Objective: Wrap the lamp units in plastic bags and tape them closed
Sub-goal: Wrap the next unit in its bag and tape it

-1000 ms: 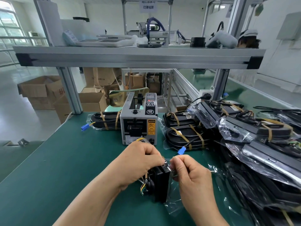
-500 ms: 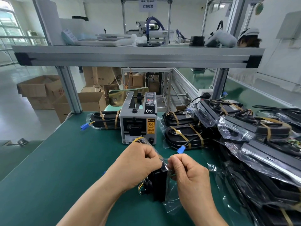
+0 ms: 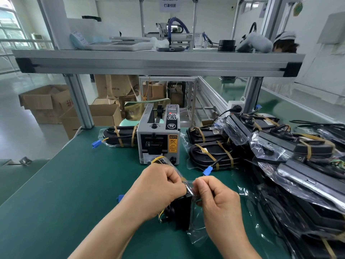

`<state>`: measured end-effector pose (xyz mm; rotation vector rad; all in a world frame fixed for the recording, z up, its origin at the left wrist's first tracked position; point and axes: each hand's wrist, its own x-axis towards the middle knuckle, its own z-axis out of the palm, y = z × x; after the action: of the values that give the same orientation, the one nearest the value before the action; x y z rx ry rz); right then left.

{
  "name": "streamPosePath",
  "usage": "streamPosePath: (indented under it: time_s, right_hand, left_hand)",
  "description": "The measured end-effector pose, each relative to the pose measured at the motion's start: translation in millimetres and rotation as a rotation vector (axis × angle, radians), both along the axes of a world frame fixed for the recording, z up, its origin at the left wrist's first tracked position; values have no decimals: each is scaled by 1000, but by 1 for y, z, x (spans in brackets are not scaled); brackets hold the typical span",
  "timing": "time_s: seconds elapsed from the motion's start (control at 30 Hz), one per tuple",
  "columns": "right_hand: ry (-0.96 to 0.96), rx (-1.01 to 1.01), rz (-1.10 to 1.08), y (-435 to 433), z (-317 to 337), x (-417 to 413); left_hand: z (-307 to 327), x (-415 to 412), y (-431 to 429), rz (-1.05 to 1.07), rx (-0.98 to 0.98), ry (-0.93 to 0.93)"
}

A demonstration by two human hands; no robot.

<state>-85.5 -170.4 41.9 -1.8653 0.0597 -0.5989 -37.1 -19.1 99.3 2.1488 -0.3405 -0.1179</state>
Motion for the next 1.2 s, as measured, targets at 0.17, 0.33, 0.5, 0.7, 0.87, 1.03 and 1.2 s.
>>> streamPosePath:
  time_s: [0.17, 0.33, 0.5, 0.7, 0.87, 1.03, 1.2]
  right_hand:
    - [3, 4, 4, 0, 0, -1]
    - [17, 15, 17, 1, 0, -2]
    - [1, 4, 4, 2, 0, -1]
    - [-5, -20, 6, 3, 1, -2]
    - [-1, -26, -5, 3, 1, -1]
    - [0, -25, -19, 2, 0, -1]
    - [19, -4, -6, 3, 1, -1]
  left_hand:
    - [-4, -3, 2, -10, -17, -19]
    - [-6, -7, 4, 18, -17, -39]
    - [-8, -9, 3, 42, -35, -25]
    - [-14, -13, 2, 88, -104, -67]
    - [-18, -14, -1, 133, -160, -111]
    - [-20, -16, 2, 56, -145, -105]
    - [-15, -5, 12, 2, -133, -41]
